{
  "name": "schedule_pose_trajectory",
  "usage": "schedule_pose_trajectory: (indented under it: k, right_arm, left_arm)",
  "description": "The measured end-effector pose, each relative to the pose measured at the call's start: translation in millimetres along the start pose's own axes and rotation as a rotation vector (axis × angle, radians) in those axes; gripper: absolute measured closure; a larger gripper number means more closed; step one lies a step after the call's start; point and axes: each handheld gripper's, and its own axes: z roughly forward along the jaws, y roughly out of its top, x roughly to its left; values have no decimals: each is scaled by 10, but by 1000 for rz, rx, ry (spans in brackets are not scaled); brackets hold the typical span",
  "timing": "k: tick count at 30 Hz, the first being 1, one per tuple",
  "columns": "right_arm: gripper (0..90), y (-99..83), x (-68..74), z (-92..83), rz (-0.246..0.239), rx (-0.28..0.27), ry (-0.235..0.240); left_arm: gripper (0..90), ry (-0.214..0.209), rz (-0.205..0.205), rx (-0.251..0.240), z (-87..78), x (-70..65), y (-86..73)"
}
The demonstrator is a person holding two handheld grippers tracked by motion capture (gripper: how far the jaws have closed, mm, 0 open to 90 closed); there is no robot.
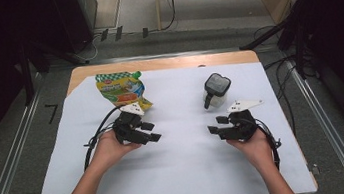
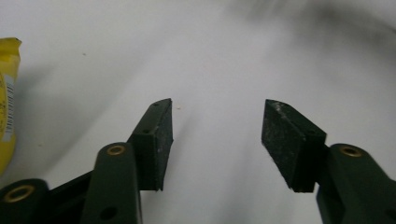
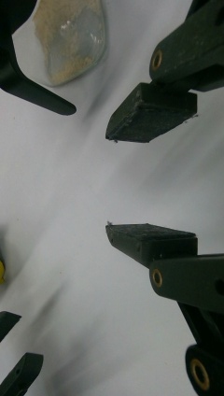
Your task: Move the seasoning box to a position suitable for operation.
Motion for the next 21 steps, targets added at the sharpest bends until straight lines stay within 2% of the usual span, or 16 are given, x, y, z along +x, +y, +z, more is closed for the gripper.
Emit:
schedule_pose_trajectory:
  k: [6,8,9,15,16,21]
  right_arm:
    - [494,0,23,36,-31,0,-17]
    - [507,-3,45,50,-53,7,-60]
    - [507,-3,45,50,-53,7,-60]
    - [512,18,32,46,-32,12,-53]
    - [539,22,19,46,-21,5,-43]
    - [543,33,-18,48,23,13,-5]
  left_arm:
    - [429,-17,14,-1,-50,2,-16]
    - [423,-34,2,-19,-81,8,-18]
    - [422,-34,2,-19,-81,8,-18]
    - [419,-46,-2,-35,-105,7,-18]
    - [418,-49,-6,-40,-109,8,-18]
    - [415,-56,-8,-49,-116,5,-15]
